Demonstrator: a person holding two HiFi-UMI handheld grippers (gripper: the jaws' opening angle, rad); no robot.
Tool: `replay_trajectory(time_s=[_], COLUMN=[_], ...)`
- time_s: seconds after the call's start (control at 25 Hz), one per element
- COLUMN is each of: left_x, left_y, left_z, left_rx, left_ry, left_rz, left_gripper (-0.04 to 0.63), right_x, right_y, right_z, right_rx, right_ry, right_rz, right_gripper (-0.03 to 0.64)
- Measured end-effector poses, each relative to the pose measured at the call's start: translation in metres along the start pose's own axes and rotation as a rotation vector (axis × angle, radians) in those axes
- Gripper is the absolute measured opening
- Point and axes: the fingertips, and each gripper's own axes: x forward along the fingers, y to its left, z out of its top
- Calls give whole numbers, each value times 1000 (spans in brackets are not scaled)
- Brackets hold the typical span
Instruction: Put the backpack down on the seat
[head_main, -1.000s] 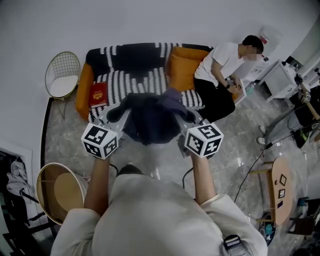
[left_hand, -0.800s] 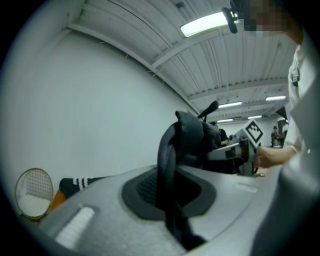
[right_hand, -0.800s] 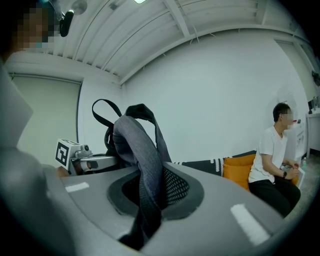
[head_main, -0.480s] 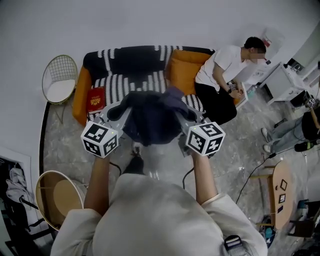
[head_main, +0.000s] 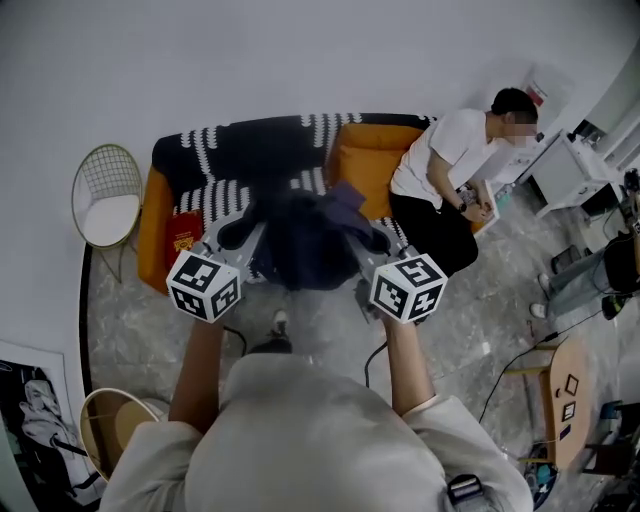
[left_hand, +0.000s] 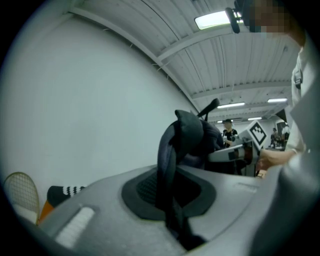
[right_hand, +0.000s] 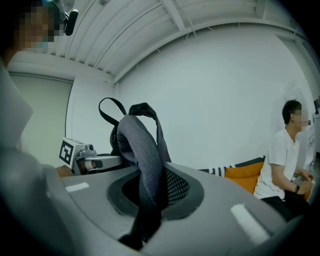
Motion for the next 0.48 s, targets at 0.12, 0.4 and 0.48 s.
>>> replay_trajectory(time_s=[0.12, 0.4, 0.48], left_x=[24, 66, 75], left_y=[27, 78, 90], left_z=[7, 14, 12], left_rx=[10, 9, 4], left_ry=[7, 30, 37], left_rz=[-22, -46, -49], left_gripper=[20, 20, 20], right_x=[30, 81, 94], right_y=[-19, -51, -58], right_z=[13, 27, 26], right_rx=[3, 14, 22], right_ry=[1, 16, 22], right_rz=[-13, -34, -40], right_gripper=[38, 38, 38])
